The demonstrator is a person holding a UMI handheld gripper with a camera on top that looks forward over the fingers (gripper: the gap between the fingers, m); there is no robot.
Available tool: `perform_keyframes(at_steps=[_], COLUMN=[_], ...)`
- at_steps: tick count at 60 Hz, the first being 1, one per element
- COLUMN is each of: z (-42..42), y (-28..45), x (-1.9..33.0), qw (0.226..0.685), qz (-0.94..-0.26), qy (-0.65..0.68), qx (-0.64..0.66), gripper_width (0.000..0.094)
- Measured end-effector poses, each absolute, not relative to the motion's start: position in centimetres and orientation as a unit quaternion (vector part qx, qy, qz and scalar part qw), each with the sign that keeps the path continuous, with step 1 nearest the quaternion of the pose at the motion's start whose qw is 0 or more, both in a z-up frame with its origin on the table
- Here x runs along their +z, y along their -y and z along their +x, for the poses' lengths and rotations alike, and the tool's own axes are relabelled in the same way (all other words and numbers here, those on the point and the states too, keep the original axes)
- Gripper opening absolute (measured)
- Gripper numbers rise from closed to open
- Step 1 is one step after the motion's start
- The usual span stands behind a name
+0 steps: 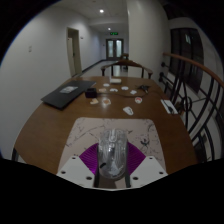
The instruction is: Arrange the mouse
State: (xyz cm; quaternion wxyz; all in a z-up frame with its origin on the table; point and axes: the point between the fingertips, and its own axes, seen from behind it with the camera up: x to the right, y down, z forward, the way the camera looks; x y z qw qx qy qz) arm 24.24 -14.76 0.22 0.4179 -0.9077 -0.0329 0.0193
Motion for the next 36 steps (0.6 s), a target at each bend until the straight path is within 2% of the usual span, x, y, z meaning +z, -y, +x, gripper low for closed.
perform_keyframes(at_steps=[3,11,17,27,36], z=[24.5,24.3,24.9,26.7,30.0], y=[15.0,15.1,17.0,22.9,26.6], x=[-0.8,-0.8,0.4,3.6,3.5], qw=[0.401,0.392,0.394,0.421,0.444], qz=[-0.915,-0.917,-0.915,-0.901,-0.890], qy=[0.034,0.054,0.056,0.056,0.000], qx=[0.023,0.045,0.057,0.091,0.106], gripper_width=[0.0382,0.0539,0.0872,0.0857,0.0857])
